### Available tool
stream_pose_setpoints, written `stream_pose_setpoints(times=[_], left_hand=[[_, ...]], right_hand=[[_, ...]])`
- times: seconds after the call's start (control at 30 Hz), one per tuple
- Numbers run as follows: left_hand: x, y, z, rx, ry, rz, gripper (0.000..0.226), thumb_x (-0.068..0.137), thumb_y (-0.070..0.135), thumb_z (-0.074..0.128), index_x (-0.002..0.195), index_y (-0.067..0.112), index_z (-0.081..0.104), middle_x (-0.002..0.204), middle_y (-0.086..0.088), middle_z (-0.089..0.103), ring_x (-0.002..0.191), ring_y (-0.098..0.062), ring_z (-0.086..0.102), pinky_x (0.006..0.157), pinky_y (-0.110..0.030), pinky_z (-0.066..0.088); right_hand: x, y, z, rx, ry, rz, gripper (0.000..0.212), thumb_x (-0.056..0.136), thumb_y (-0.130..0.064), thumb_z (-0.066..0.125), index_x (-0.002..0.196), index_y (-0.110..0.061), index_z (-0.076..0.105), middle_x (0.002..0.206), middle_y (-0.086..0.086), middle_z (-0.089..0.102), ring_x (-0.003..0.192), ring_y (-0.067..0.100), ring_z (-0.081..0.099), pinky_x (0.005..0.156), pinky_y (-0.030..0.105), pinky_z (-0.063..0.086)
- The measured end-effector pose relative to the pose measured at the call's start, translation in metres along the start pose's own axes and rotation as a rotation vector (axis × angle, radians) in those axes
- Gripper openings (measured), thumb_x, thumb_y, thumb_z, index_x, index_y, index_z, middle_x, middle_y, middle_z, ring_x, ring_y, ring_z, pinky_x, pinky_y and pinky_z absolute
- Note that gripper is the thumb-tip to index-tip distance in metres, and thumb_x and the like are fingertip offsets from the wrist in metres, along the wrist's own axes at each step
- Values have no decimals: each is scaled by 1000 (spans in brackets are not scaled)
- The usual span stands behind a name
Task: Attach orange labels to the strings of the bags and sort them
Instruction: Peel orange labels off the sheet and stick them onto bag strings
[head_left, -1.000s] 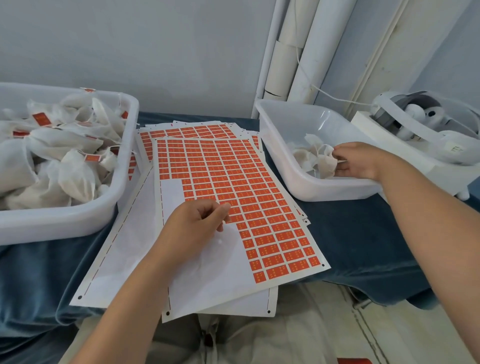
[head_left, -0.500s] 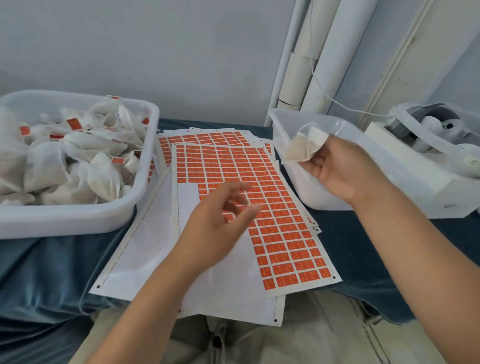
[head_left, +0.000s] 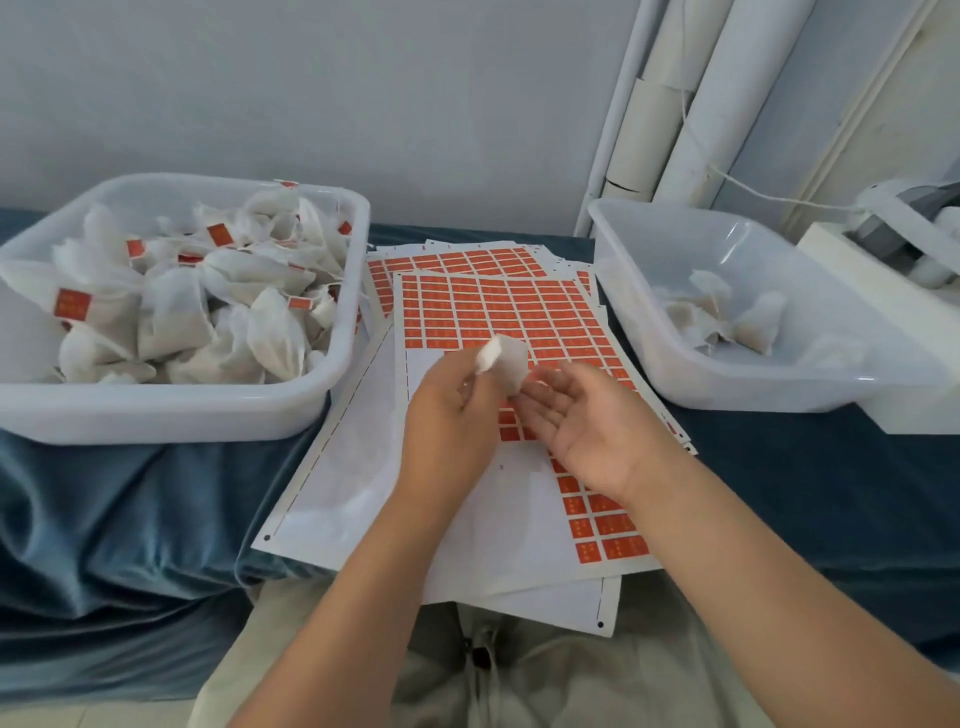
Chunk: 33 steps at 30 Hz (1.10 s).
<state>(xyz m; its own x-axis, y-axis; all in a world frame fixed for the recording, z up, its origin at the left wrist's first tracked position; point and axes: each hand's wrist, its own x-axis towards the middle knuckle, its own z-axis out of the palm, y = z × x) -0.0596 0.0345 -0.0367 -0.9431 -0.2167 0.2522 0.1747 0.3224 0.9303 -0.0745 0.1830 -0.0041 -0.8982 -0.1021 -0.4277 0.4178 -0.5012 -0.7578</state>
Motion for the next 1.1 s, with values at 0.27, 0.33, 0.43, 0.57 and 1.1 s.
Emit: stream_pose_setpoints(times=[0.27, 0.33, 0.43, 0.57, 1.1], left_hand=[[-6, 17, -30, -367, -8, -327, 16, 103, 47, 59, 105, 39, 72, 103, 19, 75, 104, -10, 70, 80, -27, 56], [-12, 20, -33, -364, -51, -328, 21, 103, 49, 59, 115, 37, 72, 109, 17, 76, 108, -11, 70, 80, -26, 53], [-21, 22, -33, -344, -101, -327, 24, 105, 50, 56, 120, 38, 69, 117, 16, 73, 113, -12, 66, 79, -25, 50], [-29, 22, -31, -293, -188, -309, 31, 106, 51, 50, 130, 38, 65, 125, 14, 69, 118, -15, 64, 95, -34, 55], [-43, 28, -37, -219, -329, -220, 40, 85, 85, 35, 111, 66, 58, 110, 46, 57, 101, 24, 54, 60, -7, 50]], right_hand=[[-31, -39, -70, -726, 383, -580, 25, 95, -53, 58, 86, -34, 72, 84, -8, 75, 76, 6, 75, 68, 31, 60], [-37, -49, -86, -1027, 435, -614, 28, 99, -53, 53, 89, -32, 69, 81, -10, 73, 73, 5, 72, 70, 32, 55], [-46, -60, -96, -1592, 300, -318, 24, 104, -53, 50, 98, -40, 68, 92, -18, 73, 82, 2, 69, 66, 27, 48], [-55, -56, -81, -1728, 304, -382, 26, 103, -57, 49, 105, -40, 69, 101, -21, 73, 81, -2, 68, 70, 24, 51], [-53, 5, -22, -1376, 35, -834, 6, 102, -49, 57, 106, -49, 63, 99, -37, 62, 99, -16, 60, 78, -3, 38]])
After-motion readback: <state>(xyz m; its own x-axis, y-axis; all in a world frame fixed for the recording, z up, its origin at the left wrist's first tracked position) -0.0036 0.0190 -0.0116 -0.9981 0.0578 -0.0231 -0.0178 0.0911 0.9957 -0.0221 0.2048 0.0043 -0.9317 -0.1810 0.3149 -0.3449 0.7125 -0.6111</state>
